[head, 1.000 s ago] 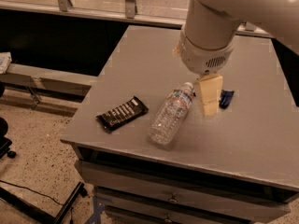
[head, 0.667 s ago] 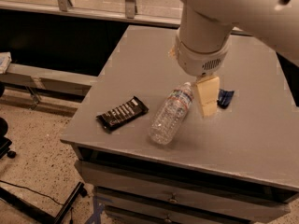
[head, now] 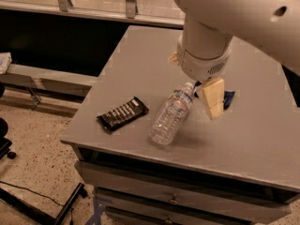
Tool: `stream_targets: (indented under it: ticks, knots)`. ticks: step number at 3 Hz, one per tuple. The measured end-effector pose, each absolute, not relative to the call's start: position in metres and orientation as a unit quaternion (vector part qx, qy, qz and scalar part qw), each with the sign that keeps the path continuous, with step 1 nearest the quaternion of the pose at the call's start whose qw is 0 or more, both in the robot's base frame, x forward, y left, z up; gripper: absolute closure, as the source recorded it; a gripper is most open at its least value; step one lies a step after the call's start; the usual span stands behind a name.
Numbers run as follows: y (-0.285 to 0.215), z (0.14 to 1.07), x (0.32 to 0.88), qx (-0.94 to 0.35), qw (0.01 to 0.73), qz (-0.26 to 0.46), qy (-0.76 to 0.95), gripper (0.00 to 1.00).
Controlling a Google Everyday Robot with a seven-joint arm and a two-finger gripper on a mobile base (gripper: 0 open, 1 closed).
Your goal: Place water bottle upright
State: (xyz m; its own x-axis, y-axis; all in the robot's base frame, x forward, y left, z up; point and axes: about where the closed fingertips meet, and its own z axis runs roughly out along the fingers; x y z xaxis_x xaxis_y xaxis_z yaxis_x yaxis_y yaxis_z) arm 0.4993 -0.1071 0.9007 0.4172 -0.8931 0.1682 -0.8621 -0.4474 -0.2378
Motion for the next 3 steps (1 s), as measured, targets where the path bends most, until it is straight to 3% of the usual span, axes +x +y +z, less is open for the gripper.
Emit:
stream_targets:
  ticks: [3]
  knots:
    - [-0.113, 0.888, 0.519, -0.874, 0.034, -0.128, 0.467, 0.00]
